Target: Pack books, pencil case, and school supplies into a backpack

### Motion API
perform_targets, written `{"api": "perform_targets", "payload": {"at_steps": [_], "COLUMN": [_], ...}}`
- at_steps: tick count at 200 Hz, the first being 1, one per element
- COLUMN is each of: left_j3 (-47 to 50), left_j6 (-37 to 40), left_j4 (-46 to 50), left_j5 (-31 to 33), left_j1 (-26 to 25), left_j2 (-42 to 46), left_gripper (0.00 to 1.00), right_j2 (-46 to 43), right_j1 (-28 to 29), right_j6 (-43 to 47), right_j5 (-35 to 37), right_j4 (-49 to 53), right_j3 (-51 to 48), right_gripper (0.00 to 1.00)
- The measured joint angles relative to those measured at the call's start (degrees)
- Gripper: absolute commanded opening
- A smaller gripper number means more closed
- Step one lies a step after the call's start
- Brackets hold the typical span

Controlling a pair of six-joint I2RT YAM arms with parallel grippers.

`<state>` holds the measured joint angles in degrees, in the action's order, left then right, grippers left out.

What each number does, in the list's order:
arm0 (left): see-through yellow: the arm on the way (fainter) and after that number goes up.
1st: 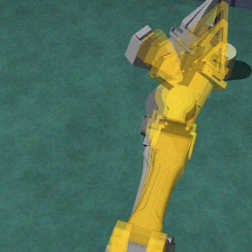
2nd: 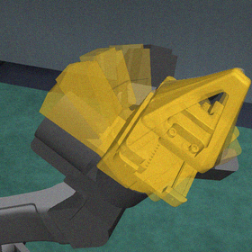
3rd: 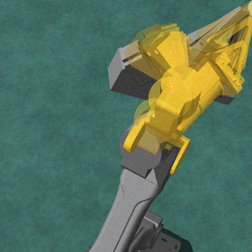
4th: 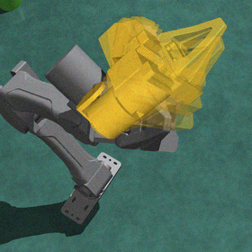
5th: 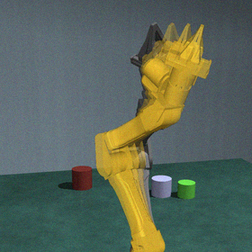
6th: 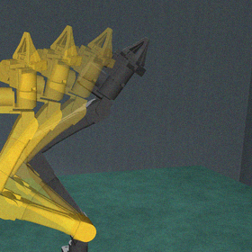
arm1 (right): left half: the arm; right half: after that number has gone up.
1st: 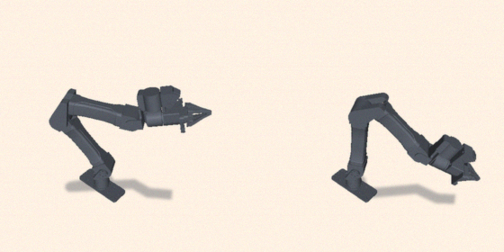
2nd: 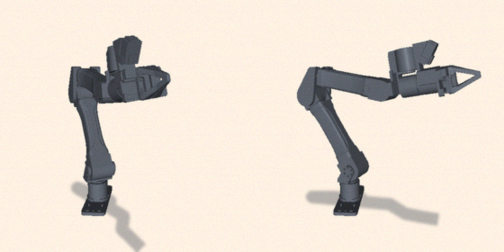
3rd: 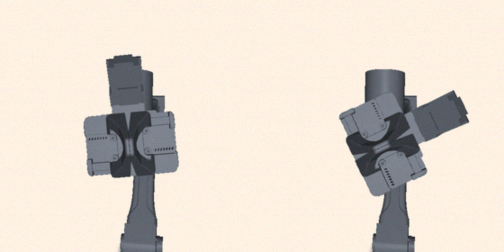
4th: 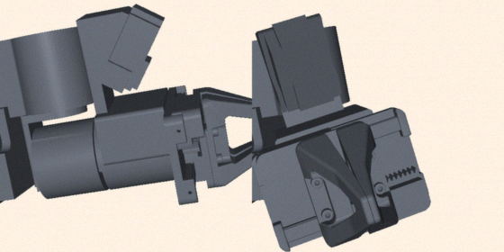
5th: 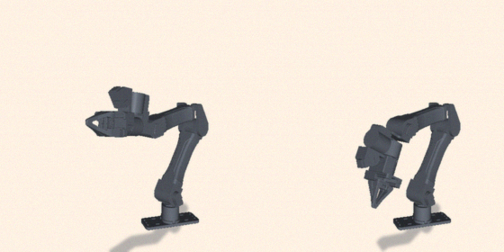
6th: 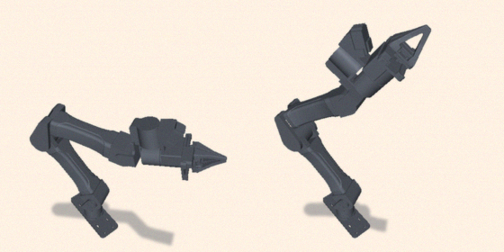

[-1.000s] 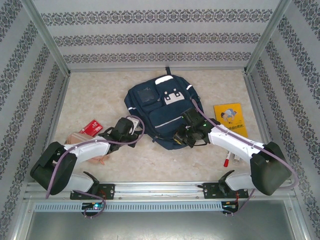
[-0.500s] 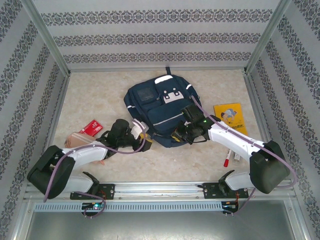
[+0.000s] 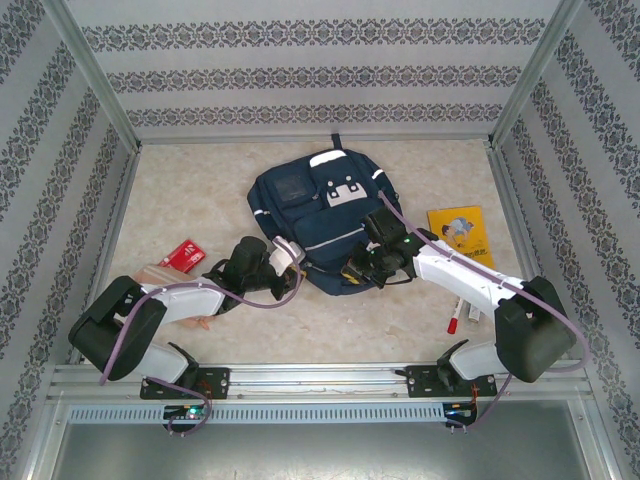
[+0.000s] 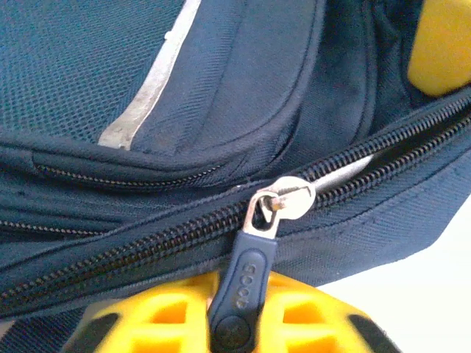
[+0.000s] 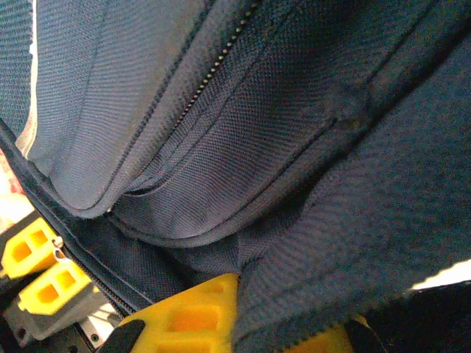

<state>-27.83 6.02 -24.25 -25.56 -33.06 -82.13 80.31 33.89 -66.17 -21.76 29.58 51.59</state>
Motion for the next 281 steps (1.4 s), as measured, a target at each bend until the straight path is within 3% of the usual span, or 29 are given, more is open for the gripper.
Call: {"api": "perform_targets", "payload": {"at_steps": [57, 118, 155, 216, 227, 237, 249, 281], "left_j3": [-0.26, 0.33, -3.1, -9.07, -9.97, -11.02, -12.24, -14.84], "left_j6": [2.27, -3.63, -9.33, -13.11, -14.08, -15.13, -16.72, -20.57], "left_j4": [0.5, 1.55, 4.66, 7.93, 9.88, 12.98, 16.83, 25.14], "left_j5": [2.51, 4.92, 10.47, 16.63, 17.86, 19.26, 20.79, 22.16], "left_j1": [1.14, 9.31, 12.81, 13.46, 13.57, 13.68, 14.12, 14.8], "left_j2": [1.86, 2.62, -1.66, -4.39, -4.04, -2.93, -0.31, 10.45], "left_gripper": [0.0, 0.0, 0.0, 0.0, 0.19, 0.35, 0.41, 0.51], "right_j2": [0.02, 1.18, 2.08, 1.99, 1.97, 1.95, 1.49, -2.51], "right_j1": [-2.38, -6.14, -6.16, -4.42, -2.99, -1.44, 0.04, 1.22], "right_j6": [4.59, 11.39, 13.68, 13.44, 13.44, 13.79, 14.58, 21.64], "right_j5": [-0.2, 0.87, 0.9, -0.04, 0.02, 0.11, 0.46, 1.36], "right_j4": [1.53, 4.74, 5.64, 2.03, 0.83, 0.57, 1.01, 1.55], "right_j3": [0.17, 0.76, 1.18, 2.32, 2.54, 3.1, 3.74, 4.55], "right_gripper": [0.0, 0.0, 0.0, 0.02, 0.1, 0.28, 0.39, 0.46]}}
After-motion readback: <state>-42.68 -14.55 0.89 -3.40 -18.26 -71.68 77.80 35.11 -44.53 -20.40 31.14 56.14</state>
